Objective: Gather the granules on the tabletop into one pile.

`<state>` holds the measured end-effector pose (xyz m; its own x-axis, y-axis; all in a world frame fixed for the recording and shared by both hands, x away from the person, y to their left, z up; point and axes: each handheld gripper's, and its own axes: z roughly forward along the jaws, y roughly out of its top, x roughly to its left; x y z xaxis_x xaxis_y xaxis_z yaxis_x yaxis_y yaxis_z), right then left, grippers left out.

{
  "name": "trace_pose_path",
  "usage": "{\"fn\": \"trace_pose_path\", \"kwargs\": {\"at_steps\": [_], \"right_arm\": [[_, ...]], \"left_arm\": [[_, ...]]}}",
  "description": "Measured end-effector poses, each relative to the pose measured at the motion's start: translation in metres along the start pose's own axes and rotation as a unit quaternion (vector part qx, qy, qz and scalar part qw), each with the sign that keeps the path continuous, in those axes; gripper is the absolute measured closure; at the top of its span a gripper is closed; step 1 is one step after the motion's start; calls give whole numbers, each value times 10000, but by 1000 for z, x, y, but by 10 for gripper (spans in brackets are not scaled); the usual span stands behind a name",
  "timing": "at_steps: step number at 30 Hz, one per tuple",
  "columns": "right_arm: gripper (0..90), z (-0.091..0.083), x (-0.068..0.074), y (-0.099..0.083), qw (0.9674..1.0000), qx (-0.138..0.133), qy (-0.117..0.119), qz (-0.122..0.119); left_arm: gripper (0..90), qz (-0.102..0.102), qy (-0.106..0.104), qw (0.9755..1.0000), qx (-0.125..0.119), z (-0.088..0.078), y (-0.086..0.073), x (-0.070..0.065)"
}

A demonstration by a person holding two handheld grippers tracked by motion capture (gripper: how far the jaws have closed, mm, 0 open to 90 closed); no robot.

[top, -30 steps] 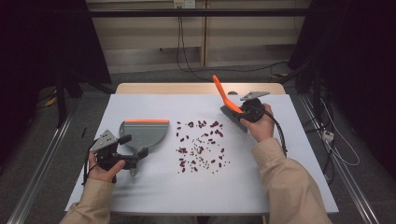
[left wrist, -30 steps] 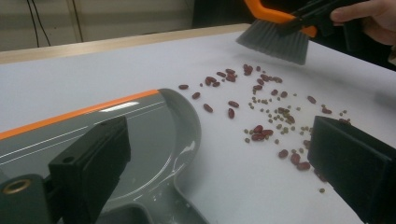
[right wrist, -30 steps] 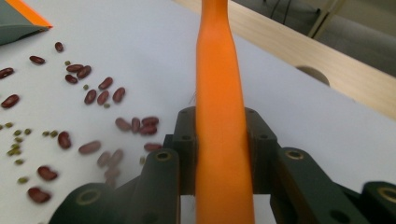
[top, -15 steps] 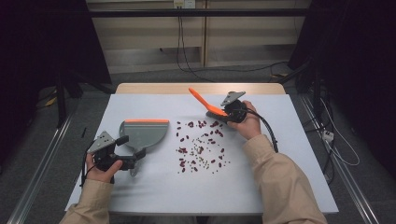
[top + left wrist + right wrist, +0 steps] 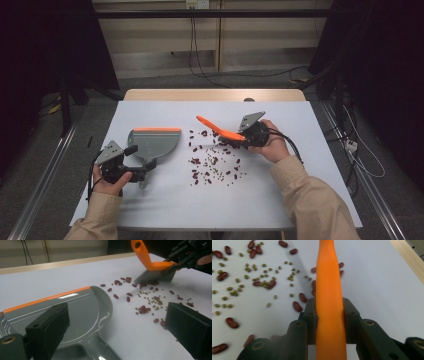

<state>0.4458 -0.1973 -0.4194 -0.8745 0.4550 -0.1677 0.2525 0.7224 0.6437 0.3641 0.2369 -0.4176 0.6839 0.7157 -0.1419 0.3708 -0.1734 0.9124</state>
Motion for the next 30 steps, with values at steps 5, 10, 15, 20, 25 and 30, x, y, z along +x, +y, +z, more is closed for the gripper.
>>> {"fn": "trace_pose_path", "kwargs": {"at_steps": [5,10,15,20,25,30], "right_arm": [[712,-7,14,-3,9999,-16,101,-66],[712,-14,24,-7,9998,-78,202,-37],[713,-20,25,-7,9994,-238,221,107],[713,-21,6,-3,9978,-524,22,402],[713,-4,-20,6,9954,-705,-173,632],[713,20,-39,19,9938,-754,-364,733]], "left_arm": [[56,23,15,10000,12,0,0,0],[56,41,23,10000,35,0,0,0],[56,32,19,10000,36,1,0,-1],[56,20,0,10000,34,1,0,-1],[56,25,-41,10000,57,2,0,-1],[56,-15,-72,10000,67,3,0,-1]]}}
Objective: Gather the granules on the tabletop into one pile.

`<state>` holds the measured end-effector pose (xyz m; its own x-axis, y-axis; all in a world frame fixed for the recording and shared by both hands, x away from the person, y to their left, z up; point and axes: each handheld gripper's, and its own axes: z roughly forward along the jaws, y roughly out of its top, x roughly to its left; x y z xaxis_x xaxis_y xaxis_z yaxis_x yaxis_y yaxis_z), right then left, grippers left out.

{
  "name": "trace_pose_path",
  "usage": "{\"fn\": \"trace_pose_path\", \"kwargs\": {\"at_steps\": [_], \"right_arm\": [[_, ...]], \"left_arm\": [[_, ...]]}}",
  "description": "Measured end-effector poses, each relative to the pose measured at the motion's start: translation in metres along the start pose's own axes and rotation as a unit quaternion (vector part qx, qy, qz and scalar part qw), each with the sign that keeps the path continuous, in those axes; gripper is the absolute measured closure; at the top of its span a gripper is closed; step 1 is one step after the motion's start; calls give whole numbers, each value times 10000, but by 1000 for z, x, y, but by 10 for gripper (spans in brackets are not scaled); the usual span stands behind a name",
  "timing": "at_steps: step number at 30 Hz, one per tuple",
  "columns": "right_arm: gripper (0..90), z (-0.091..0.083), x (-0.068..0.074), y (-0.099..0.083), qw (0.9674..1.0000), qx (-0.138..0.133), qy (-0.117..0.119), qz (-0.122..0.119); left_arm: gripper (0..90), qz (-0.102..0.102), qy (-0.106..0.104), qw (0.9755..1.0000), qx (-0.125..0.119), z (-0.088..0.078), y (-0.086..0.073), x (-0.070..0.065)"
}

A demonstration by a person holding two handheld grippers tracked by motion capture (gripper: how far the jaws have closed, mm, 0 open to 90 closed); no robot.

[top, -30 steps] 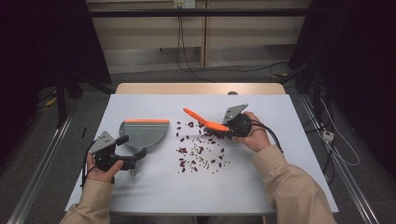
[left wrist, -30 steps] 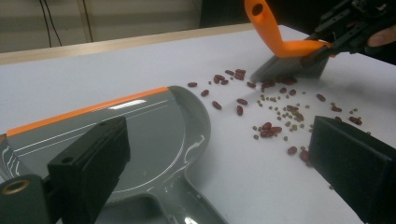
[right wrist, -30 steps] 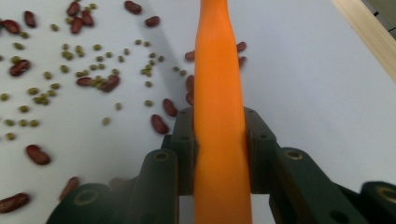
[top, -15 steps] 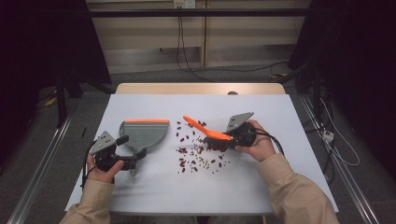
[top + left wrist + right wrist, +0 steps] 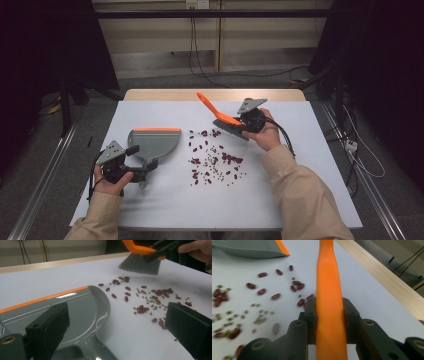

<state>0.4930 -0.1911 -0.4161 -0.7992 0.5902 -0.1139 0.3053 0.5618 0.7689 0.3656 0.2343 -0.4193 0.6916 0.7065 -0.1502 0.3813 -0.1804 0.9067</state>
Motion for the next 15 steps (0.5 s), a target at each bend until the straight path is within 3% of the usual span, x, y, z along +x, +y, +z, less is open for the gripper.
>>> {"fn": "trace_pose_path", "kwargs": {"at_steps": [7,11,15], "right_arm": [[713,33,-8,14,9996,81,-175,-208],[713,42,-5,15,9994,192,82,-283],[713,36,2,15,9971,367,268,-606]], "left_arm": [[56,-32,28,10000,29,0,-1,1],[56,-36,59,10000,8,-2,-1,2],[56,-64,89,9999,11,-3,-2,3]]}}
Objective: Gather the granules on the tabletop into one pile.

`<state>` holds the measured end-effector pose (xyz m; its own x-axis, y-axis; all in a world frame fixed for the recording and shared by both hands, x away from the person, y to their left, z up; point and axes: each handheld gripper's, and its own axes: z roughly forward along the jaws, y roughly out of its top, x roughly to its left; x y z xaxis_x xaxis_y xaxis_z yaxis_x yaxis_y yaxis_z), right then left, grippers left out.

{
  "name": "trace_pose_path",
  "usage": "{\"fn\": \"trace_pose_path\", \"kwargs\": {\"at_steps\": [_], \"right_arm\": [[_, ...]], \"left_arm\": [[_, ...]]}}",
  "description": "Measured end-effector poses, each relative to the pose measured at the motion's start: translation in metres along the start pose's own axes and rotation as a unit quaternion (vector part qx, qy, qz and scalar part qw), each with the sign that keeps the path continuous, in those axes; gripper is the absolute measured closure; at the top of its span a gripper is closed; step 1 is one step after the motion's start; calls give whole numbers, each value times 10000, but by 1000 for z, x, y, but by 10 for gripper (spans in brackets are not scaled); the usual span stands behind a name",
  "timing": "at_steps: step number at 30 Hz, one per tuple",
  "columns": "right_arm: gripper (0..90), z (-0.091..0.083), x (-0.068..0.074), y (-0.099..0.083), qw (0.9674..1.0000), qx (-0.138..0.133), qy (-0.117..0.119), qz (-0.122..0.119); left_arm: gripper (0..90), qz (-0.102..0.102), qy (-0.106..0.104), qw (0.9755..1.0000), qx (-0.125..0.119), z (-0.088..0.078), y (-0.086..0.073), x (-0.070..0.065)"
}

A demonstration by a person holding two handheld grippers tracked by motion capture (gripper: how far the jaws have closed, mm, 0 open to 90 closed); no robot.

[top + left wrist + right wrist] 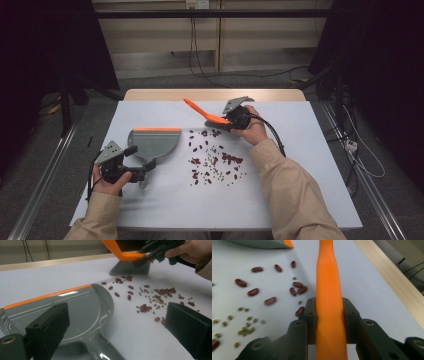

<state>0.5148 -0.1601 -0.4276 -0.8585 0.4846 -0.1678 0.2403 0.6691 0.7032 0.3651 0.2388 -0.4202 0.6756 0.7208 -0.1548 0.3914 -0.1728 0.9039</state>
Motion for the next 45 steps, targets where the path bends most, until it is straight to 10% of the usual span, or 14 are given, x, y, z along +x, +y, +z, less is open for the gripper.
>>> {"fn": "trace_pose_path", "kwargs": {"at_steps": [14,30,37,45], "right_arm": [[711,-29,36,-12,9966,118,564,-585],[712,-52,68,-22,9944,29,785,-710],[713,-56,56,-13,9969,-420,509,-421],[713,-24,25,4,9979,-640,66,0]], "left_arm": [[56,50,-13,10000,24,1,0,-3],[56,93,6,9999,57,3,0,-7],[57,77,11,10000,59,3,0,-6],[57,63,-8,9999,77,4,-1,-4]]}}
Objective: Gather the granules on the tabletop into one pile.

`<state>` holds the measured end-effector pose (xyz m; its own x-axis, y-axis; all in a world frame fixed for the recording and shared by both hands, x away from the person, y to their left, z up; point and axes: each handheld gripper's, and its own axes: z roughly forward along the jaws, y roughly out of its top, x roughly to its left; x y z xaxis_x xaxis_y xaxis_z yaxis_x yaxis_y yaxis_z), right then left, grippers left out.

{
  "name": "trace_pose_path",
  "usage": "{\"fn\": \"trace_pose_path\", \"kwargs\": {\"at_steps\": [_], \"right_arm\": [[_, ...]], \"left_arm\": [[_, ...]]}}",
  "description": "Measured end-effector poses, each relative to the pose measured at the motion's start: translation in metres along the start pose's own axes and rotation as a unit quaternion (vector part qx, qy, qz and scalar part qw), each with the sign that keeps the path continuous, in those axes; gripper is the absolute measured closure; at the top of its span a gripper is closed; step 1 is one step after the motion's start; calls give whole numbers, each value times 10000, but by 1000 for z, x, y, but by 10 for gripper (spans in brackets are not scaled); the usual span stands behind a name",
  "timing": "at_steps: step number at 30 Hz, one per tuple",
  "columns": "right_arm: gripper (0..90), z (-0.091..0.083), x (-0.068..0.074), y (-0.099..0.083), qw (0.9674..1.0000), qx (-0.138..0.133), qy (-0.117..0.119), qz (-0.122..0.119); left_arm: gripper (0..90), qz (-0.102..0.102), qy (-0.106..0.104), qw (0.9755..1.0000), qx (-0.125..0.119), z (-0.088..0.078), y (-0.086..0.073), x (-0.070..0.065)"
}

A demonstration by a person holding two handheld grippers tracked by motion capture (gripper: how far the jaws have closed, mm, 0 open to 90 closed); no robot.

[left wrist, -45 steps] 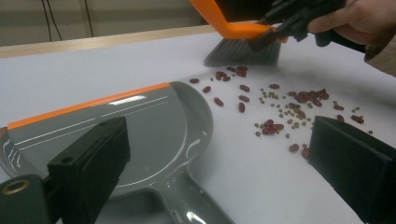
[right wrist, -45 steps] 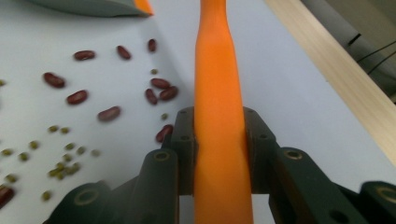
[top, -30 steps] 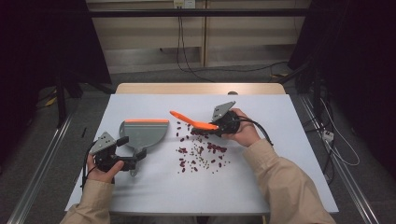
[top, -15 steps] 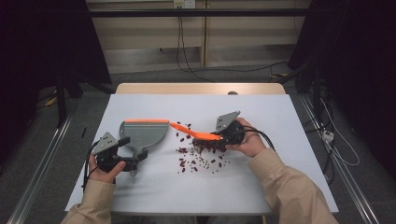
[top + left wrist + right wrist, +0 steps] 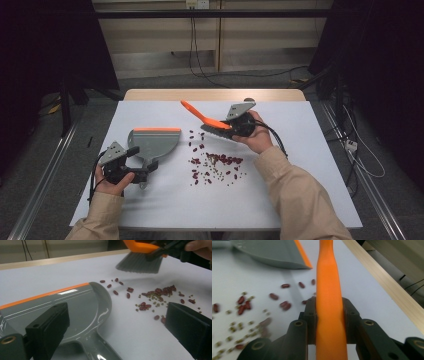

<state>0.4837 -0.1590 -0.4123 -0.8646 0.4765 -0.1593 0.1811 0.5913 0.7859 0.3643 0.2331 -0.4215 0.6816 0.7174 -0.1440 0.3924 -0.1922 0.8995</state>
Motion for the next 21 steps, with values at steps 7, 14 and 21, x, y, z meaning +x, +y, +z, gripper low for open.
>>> {"fn": "trace_pose_path", "kwargs": {"at_steps": [7,14,21], "right_arm": [[713,37,-11,11,9999,101,-112,-36],[713,63,-9,24,9990,299,-20,-337],[712,64,1,26,9964,409,387,-638]], "left_arm": [[56,-30,-16,10000,-8,0,0,2],[56,-92,3,10000,-10,-1,-2,4],[57,-69,32,10000,22,-2,-3,6]]}}
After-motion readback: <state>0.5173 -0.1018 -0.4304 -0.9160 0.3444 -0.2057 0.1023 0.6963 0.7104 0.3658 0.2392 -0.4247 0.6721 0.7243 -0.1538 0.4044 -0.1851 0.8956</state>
